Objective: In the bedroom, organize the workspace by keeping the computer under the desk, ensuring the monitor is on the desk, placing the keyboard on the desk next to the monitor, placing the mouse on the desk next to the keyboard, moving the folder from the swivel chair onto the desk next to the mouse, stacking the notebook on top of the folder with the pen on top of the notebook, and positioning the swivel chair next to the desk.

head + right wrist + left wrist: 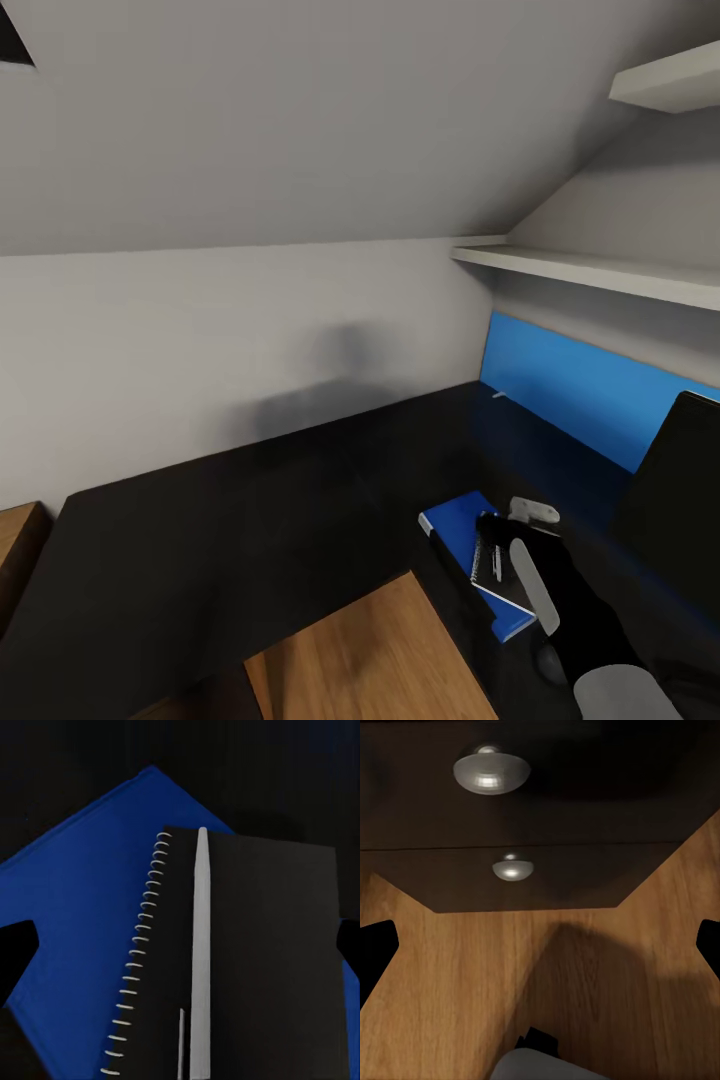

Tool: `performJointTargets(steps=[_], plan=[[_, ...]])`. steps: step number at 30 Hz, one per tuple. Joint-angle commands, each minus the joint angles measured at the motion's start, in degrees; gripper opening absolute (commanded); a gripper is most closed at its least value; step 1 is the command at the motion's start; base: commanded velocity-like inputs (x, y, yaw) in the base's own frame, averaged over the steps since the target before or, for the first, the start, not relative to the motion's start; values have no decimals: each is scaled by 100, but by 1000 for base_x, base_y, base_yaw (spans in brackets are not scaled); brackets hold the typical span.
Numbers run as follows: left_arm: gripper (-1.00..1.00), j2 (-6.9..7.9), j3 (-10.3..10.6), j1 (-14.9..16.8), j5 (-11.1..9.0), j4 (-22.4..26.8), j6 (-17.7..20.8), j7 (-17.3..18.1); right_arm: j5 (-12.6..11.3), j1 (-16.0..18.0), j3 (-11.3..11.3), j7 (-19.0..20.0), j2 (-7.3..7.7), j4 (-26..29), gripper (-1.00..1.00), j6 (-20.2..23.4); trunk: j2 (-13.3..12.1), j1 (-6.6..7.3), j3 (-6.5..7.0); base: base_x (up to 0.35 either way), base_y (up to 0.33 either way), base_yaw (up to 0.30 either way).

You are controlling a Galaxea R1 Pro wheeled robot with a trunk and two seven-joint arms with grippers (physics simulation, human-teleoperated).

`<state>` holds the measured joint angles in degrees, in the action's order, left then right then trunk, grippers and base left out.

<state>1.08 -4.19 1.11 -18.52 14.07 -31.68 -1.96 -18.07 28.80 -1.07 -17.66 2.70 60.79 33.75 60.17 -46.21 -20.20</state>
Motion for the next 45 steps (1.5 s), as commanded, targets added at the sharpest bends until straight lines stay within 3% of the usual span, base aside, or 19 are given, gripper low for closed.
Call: performJointTargets(steps=[1,7,19,32,39,45], plan=[[100,-2,-21,3,32,-1,-13,-15,-69,3,7,-51,-7,106,100,22,4,0,-7,0,0,0],[100,-2,-21,3,32,-1,-9,-15,-90,3,10,-68,-151,513,100,40,4,0,-7,0,0,109],[100,-2,-12,3,33,-1,-5,-7,-57,-3,143,-85,-340,599,100,11,4,0,-7,0,0,237],[100,-2,-12,3,32,-1,-8,-5,-39,-5,353,-88,-405,598,100,-38,4,0,-7,-1,0,261],[100,-2,-12,3,32,-1,-6,-1,-39,-6,561,-84,-409,500,100,-268,4,0,-7,-138,0,256],[100,-2,-12,3,32,-1,-5,2,-33,-6,907,-76,-402,360,100,-466,4,0,-7,-284,0,133]])
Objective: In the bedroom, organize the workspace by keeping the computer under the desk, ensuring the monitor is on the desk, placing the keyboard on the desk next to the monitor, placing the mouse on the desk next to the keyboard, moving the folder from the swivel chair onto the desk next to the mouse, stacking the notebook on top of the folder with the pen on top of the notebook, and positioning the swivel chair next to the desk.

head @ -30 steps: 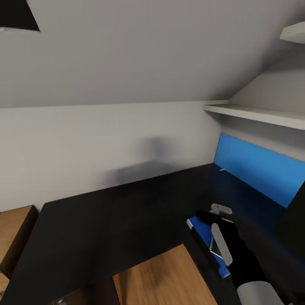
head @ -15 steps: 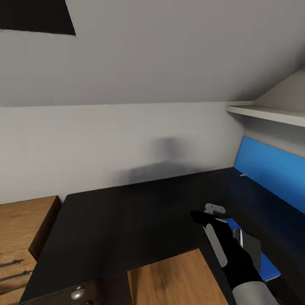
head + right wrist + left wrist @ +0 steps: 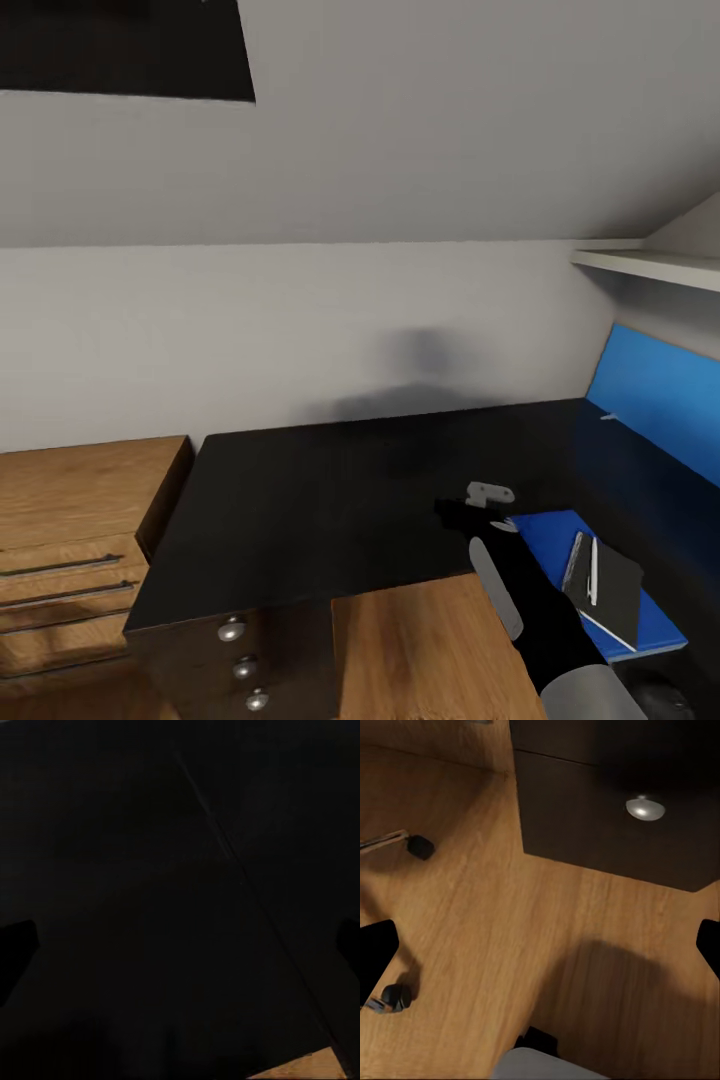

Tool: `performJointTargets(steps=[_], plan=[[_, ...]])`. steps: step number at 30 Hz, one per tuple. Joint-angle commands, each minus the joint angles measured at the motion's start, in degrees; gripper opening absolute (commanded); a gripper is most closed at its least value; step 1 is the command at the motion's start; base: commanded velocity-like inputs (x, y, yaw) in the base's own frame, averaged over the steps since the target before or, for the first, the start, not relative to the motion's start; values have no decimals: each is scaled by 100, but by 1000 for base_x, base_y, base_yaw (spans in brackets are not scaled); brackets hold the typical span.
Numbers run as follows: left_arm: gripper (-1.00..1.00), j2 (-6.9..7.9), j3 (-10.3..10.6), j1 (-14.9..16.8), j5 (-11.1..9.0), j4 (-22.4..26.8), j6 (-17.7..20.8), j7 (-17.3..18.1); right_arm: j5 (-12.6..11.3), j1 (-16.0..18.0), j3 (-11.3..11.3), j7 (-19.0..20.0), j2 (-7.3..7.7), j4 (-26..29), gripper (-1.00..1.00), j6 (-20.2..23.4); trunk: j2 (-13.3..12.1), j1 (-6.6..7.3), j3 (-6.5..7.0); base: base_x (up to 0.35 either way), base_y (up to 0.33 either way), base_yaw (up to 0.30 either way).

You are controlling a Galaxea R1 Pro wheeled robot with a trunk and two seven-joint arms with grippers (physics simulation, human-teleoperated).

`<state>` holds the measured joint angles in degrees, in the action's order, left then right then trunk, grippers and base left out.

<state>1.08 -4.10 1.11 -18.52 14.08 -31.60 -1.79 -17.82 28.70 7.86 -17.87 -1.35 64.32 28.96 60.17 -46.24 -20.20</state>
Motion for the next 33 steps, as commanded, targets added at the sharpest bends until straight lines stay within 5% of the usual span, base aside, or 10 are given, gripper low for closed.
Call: performJointTargets(steps=[1,13,33], plan=[[100,-2,-21,3,32,-1,-13,-15,-57,4,53,-55,5,-5,100,-1,5,3,-7,-314,0,49],[100,-2,-21,3,32,-1,-13,-5,-13,4,245,-13,18,-366,100,-141,5,3,-7,-326,0,15],[100,-2,-20,3,32,-1,-13,3,85,4,921,-15,33,-1162,100,-1466,5,3,-7,-267,0,1]])
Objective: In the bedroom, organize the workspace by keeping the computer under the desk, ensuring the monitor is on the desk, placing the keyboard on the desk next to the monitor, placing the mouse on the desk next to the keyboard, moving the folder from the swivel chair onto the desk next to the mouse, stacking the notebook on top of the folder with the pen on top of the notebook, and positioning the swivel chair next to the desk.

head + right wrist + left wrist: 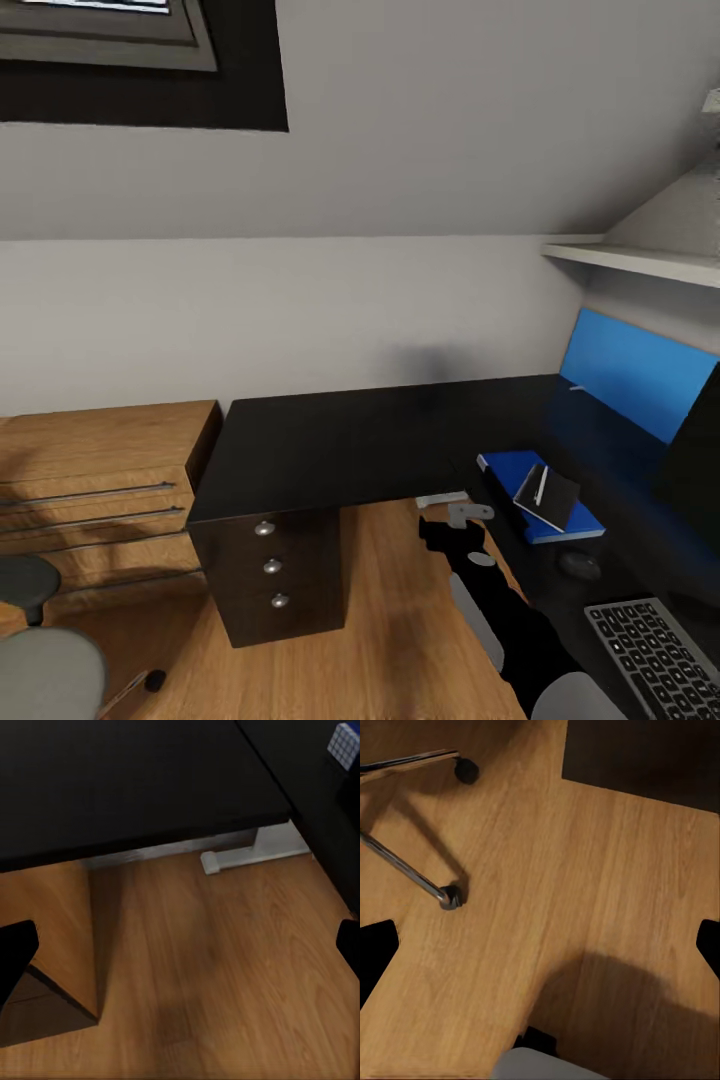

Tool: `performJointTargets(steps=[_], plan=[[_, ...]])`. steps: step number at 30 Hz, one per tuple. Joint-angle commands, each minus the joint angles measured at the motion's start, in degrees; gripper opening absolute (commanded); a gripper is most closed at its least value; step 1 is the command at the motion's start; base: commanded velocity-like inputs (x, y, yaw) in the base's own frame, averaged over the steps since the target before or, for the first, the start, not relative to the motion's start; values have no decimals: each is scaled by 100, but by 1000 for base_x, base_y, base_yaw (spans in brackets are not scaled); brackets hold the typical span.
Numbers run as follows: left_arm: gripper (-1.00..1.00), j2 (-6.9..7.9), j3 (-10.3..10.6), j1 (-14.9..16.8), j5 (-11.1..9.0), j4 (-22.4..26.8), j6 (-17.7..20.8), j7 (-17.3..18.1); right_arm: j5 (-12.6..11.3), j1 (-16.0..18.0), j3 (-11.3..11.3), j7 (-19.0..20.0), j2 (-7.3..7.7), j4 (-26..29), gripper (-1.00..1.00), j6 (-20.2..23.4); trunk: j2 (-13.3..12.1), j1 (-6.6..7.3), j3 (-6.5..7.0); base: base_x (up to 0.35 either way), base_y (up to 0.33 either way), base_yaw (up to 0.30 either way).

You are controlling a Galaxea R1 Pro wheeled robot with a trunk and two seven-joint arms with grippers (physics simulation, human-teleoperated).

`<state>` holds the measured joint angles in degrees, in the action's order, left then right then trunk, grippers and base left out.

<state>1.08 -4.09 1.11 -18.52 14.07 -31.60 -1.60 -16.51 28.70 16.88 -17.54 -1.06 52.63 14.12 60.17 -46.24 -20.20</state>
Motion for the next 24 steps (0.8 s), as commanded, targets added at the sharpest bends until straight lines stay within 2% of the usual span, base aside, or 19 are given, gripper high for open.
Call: performJointTargets(steps=[1,8,15,18,19,20,23,24], plan=[[100,-2,-21,3,33,-1,-12,-15,-47,5,46,-47,5,-27,100,-41,5,3,-7,-312,0,0],[100,-2,-24,3,33,-1,-11,-21,-51,5,188,-42,-23,-516,100,-616,5,3,-7,-243,0,0],[100,5,-29,3,33,-1,-13,-32,-56,5,500,-34,-101,-1516,100,-1398,5,3,-7,-60,0,0],[100,6,-28,3,33,-1,-11,-40,-60,5,697,-25,-196,-2061,100,-1777,5,3,-7,-18,0,0],[100,6,-25,3,33,-1,15,-46,-57,5,916,67,-359,-2906,100,-2369,5,3,-7,-6,0,0],[100,6,-25,3,33,-1,15,-46,-57,5,916,67,-359,-2906,100,-2369,5,3,-7,-6,0,0],[100,6,-23,3,33,-1,30,-48,-56,5,1029,231,-474,-3520,100,-2817,5,3,-7,-4,0,0],[100,6,-23,3,31,-1,35,-49,-55,5,1073,363,-539,-3890,100,-3077,5,3,-7,-2,0,0]])
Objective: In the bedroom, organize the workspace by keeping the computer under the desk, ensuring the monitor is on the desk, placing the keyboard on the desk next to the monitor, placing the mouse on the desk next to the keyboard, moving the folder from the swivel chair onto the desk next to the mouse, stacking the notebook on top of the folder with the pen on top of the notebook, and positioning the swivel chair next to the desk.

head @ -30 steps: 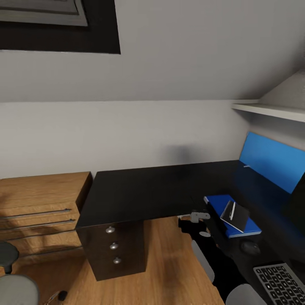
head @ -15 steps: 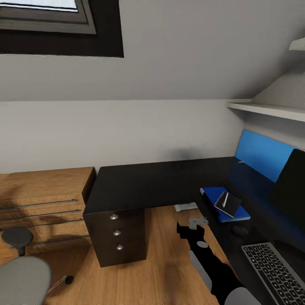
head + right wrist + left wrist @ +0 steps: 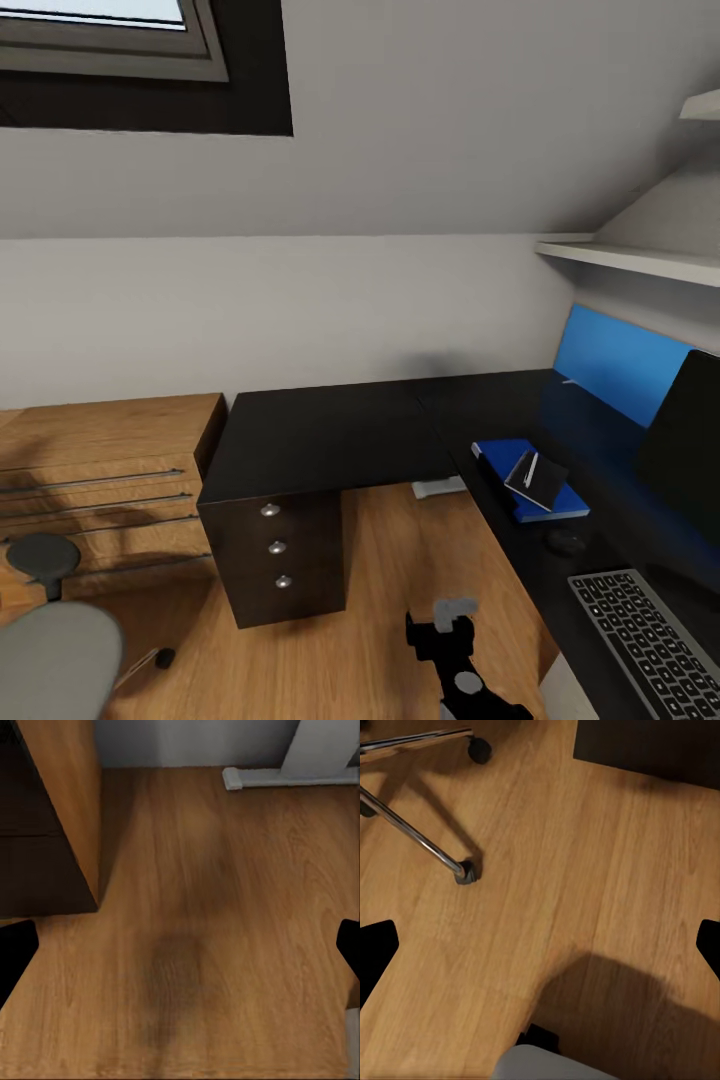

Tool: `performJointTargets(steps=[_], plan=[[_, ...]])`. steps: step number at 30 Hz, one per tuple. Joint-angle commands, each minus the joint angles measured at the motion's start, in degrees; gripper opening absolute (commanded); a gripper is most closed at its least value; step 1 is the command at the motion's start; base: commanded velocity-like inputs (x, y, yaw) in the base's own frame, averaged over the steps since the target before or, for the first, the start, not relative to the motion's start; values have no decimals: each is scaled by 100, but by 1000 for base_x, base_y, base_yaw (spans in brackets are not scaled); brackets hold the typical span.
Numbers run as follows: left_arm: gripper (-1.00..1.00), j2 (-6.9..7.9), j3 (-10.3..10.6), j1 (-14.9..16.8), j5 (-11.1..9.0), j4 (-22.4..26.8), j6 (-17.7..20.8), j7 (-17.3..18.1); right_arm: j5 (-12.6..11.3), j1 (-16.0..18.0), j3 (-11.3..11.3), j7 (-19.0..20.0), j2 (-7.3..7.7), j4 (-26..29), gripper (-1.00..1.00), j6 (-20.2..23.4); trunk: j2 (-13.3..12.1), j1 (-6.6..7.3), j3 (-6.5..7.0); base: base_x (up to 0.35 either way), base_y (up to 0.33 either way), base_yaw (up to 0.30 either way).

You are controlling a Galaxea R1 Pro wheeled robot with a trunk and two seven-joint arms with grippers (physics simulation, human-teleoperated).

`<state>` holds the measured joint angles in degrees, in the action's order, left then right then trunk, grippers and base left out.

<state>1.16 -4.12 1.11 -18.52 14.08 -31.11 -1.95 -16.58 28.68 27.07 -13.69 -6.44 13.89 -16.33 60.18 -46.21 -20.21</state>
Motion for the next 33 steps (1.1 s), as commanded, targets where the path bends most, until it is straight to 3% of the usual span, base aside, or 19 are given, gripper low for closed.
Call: performJointTargets(steps=[1,4,5,6,23,30,33], plan=[[100,-2,-20,3,29,-2,-4,-15,-47,6,67,43,-27,-183,100,-143,4,0,-6,-2,0,0],[100,-2,-19,3,26,-2,19,-16,-50,6,95,213,-77,-615,100,-409,4,0,-6,0,0,0],[100,-2,-19,3,19,-6,114,-22,-64,3,100,401,-104,-1243,100,-715,-36,22,12,0,0,0],[100,-2,-19,3,19,-7,130,-21,-66,2,98,412,-102,-1288,100,-734,-76,44,30,0,0,0],[100,-9,-21,3,12,-11,568,25,-115,-297,88,453,-95,-1464,100,-841,-758,417,353,0,0,51],[100,-81,-11,3,24,-11,720,27,-111,-360,81,455,-74,-1473,100,-1201,-1039,571,523,0,0,175],[100,-108,11,3,40,-12,1146,28,-109,-369,83,455,-57,-1476,100,-1305,-1159,637,601,0,0,140]])
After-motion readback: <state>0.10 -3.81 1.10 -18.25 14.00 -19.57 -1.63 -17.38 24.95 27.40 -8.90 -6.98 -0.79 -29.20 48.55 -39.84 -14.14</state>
